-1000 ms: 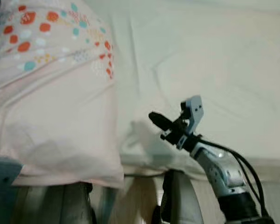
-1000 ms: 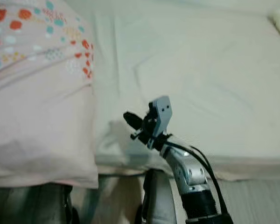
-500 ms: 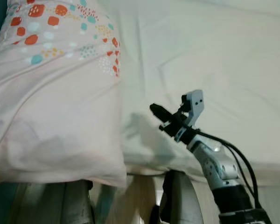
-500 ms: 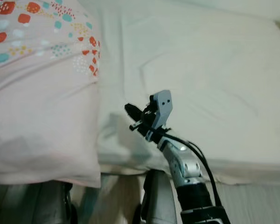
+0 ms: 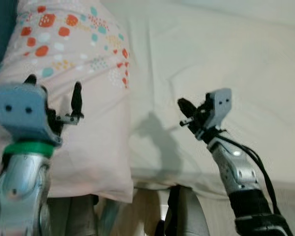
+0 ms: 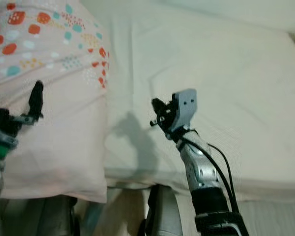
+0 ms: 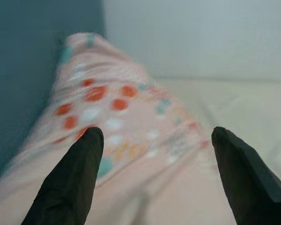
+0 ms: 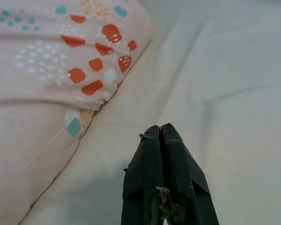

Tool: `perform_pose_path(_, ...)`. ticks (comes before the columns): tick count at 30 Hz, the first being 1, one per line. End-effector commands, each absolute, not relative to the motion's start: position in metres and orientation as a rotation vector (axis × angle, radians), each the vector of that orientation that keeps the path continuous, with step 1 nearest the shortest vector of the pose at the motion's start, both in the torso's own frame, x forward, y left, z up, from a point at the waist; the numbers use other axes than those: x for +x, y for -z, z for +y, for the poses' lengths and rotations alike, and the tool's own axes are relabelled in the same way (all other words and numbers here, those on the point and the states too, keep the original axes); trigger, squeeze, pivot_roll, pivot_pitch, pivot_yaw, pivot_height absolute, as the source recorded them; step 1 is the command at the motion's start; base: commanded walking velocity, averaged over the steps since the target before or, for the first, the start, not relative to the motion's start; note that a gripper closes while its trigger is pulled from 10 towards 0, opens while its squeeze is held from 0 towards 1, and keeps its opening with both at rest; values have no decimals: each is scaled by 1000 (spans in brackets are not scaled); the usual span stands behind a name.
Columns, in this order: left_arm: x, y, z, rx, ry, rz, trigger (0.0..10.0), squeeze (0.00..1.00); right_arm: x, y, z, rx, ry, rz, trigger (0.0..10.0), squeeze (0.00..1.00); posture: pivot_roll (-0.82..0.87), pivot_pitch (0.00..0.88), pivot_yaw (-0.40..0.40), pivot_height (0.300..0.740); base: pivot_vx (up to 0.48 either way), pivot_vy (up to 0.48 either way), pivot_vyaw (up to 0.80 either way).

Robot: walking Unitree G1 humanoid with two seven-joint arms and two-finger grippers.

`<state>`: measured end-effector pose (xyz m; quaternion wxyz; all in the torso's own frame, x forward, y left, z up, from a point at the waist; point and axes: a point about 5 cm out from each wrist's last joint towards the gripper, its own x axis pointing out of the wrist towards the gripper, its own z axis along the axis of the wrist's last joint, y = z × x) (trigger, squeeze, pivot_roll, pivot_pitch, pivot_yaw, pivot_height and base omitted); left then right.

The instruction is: Clean up the room

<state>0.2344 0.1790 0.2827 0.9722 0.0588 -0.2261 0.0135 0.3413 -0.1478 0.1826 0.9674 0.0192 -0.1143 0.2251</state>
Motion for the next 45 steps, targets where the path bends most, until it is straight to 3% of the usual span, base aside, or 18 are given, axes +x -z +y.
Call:
perform_pose_path(1, 236, -279, 178, 106, 4, -422, 10000, 0, 339, -179, -156, 36, -421, -235, 10000, 0, 204, 183, -115, 610, 0, 0, 0)
perform_pose_path(16, 267, -274, 165, 98, 66, -365, 10000, 0, 340, -175, -158, 31, -398, -234, 10000, 0, 179, 158, -125, 666, 0, 0, 0)
perform_pose_path(31, 300, -257, 130, 44, 209, -285, 10000, 0, 340, -172, -166, 31, -353, -233, 10000, 0, 142, 131, -121, 717, 0, 0, 0)
perform_pose_path(37, 300, -250, 131, -10, 195, -221, 10000, 0, 338, -168, -166, 60, -339, -222, 10000, 0, 128, 121, -96, 736, 0, 0, 0)
perform_pose_path(42, 297, -226, 142, 195, 207, -145, 10000, 0, 332, -167, -152, 115, -346, -255, 10000, 0, 116, 106, -58, 736, 0, 0, 0)
perform_pose_path(45, 290, -194, 152, 199, 213, -36, 10000, 0, 327, -161, -138, 133, -313, -264, 10000, 0, 87, 95, -31, 736, 0, 0, 0)
